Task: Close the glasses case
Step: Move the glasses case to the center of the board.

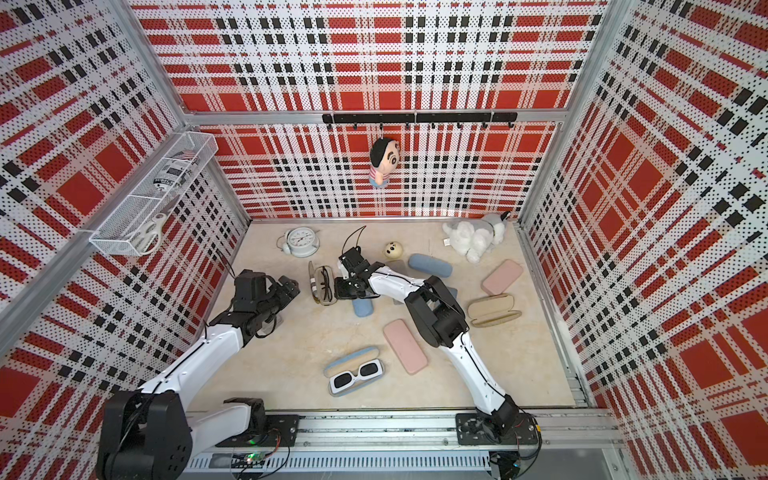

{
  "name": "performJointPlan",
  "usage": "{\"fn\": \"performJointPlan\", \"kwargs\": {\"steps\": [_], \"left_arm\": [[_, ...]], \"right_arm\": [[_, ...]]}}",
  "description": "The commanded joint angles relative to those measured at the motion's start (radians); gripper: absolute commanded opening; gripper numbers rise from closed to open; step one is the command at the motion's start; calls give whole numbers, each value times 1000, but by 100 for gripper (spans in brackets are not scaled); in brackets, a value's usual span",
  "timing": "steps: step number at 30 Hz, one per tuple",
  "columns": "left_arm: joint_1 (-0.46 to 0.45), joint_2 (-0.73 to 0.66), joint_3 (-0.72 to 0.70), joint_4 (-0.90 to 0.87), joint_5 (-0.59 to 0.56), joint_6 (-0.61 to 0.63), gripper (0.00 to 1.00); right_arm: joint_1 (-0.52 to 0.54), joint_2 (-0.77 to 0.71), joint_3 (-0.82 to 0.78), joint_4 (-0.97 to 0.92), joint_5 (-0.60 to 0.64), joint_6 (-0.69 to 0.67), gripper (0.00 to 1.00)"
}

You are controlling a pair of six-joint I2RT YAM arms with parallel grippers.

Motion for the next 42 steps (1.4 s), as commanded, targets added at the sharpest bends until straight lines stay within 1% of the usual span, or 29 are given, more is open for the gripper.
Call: {"fn": "performJointPlan", "kwargs": {"steps": [1,11,19,27,32,36,39,42], "left_arm": [[8,-28,-15,15,10,0,94],[-11,-45,-31,15,8,-10,94],[-82,-22,-14,17,-21,-26,95],[-126,-20,-7,19,-37,-38,95],[-143,-22,-14,19,-46,-46,95],[-154,-21,-17,22,-52,-52,95],[-164,-14,-14,25,-56,-55,95],[-174,-2,-9,26,-63,-57,95]], "right_arm": [[-6,-62,-48,5,28,1,13],[-7,-152,-192,52,60,10,11],[-17,-242,-339,116,94,45,11],[-18,-295,-418,139,99,59,11],[2,-302,-427,120,88,46,12],[16,-305,-432,109,93,43,19],[15,-316,-437,109,99,47,30],[16,-329,-437,103,108,37,36]]}}
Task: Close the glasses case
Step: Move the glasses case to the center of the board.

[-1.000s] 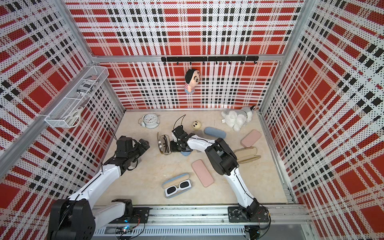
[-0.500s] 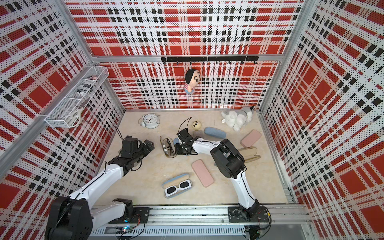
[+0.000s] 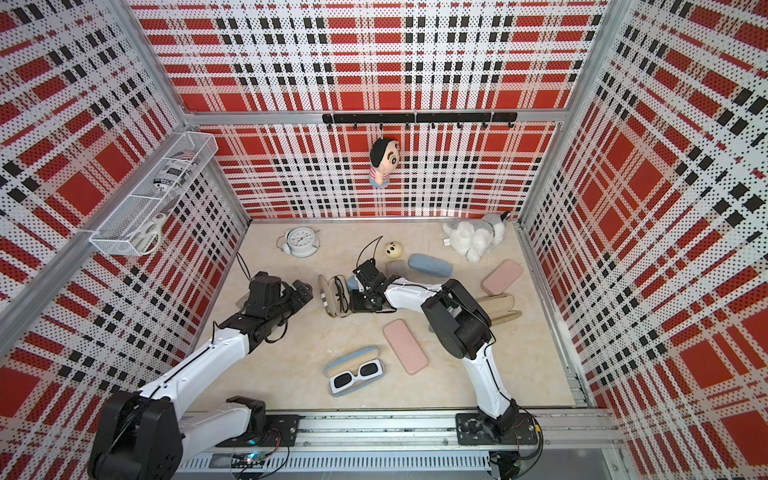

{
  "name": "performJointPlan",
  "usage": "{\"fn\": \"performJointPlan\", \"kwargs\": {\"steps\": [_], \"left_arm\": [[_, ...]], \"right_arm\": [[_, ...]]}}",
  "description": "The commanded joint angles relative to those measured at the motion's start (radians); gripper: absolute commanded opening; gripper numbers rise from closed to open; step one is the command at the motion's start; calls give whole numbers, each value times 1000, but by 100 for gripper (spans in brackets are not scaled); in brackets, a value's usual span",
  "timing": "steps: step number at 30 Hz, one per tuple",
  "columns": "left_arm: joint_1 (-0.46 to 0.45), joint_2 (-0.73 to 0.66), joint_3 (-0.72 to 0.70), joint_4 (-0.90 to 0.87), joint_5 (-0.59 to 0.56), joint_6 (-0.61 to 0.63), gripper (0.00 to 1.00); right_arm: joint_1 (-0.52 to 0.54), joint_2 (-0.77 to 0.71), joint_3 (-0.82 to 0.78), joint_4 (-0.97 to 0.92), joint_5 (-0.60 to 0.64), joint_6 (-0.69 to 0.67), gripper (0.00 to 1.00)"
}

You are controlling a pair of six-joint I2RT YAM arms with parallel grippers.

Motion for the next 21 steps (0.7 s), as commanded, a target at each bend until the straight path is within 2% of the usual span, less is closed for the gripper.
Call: {"fn": "performJointPlan", "kwargs": {"steps": [1,21], "left_arm": [[-15,19,14,21,-21,-6,95],[-32,12,-8,20,-66,-50,94]], "right_arm": [[7,-59,-12,-20,24,-14,37],[7,-96,64,-105,-12,-87,47]]}}
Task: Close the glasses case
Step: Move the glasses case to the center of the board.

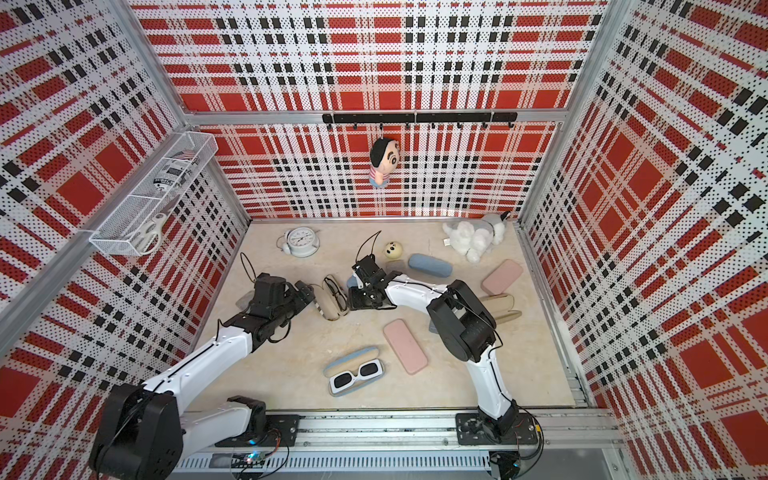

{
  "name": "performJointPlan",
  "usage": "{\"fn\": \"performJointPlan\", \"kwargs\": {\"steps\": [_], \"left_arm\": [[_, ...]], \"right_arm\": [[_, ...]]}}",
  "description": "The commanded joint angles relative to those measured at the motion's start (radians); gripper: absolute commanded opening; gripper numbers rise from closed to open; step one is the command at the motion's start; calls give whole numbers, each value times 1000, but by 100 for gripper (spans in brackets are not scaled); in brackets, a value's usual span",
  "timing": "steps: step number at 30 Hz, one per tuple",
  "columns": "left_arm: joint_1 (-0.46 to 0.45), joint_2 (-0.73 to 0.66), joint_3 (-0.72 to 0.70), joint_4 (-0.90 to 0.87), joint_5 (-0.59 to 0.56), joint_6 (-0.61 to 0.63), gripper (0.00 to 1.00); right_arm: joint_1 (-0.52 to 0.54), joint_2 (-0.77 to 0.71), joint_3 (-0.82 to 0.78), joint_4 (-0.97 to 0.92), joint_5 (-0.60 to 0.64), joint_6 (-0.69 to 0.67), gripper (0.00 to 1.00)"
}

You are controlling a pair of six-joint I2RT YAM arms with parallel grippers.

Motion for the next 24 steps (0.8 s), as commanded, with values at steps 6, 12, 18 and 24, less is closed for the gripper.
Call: {"fn": "performJointPlan", "kwargs": {"steps": [6,12,18,24], "left_arm": [[-6,-15,-18,17,-29,-22,90],[-42,-25,-42,12,-27,-41,47],[-54,-58,-72,-6,-42,-69,6],[-54,-81,-107,-24,-61,-89,0]], "right_arm": [[5,-93,42,-61,-20,-49,49],[6,-91,105,-120,-1,-76,45],[-4,5,297,-239,45,-170,0],[-30,102,406,-289,23,-188,0]]}}
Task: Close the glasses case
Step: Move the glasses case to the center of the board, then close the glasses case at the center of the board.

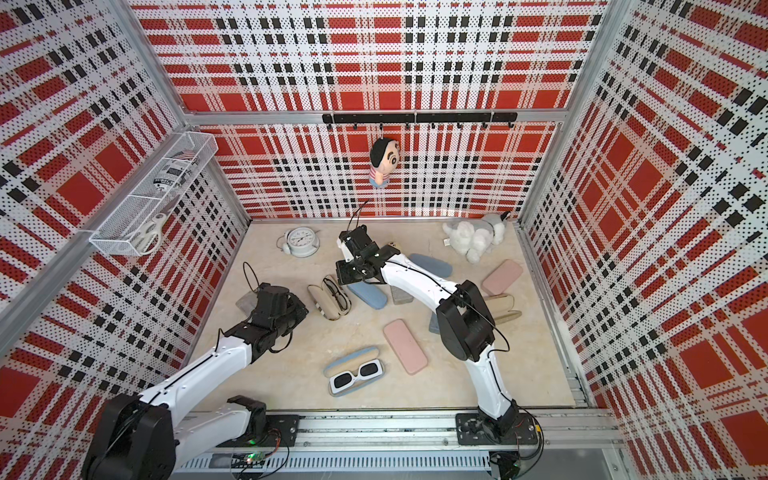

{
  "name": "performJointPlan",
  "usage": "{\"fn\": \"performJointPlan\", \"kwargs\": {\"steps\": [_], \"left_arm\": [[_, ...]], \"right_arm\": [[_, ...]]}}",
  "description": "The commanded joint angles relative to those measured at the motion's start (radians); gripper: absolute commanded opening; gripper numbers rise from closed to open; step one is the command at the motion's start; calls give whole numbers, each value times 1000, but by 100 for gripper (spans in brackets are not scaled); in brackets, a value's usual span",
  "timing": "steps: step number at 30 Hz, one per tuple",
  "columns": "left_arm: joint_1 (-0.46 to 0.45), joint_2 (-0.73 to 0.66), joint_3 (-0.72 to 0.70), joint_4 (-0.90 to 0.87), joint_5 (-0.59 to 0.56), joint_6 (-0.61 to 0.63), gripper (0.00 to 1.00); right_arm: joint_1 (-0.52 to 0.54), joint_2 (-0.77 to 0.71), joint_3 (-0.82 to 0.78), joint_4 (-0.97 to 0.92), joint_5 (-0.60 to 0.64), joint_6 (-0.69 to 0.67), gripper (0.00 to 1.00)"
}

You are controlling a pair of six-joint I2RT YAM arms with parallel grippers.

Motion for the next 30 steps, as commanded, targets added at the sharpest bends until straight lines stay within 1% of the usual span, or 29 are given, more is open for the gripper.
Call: {"fn": "performJointPlan", "kwargs": {"steps": [1,7,12,17,24,30], "left_arm": [[-5,-7,-26,-14,-19,-18,0],[-5,42,-52,26,0,-27,0],[-5,122,-43,75,26,-14,0],[-5,196,-12,118,56,2,0],[-5,276,55,117,67,39,0],[-5,319,92,107,63,56,0]], "right_arm": [[-19,86,43,-85,-7,-37,0],[-21,137,62,-109,-11,-52,0],[-25,159,79,-125,-2,-61,0],[-27,184,97,-141,-8,-67,0],[-27,216,131,-168,-9,-80,0],[-26,248,162,-181,-17,-88,0]]}}
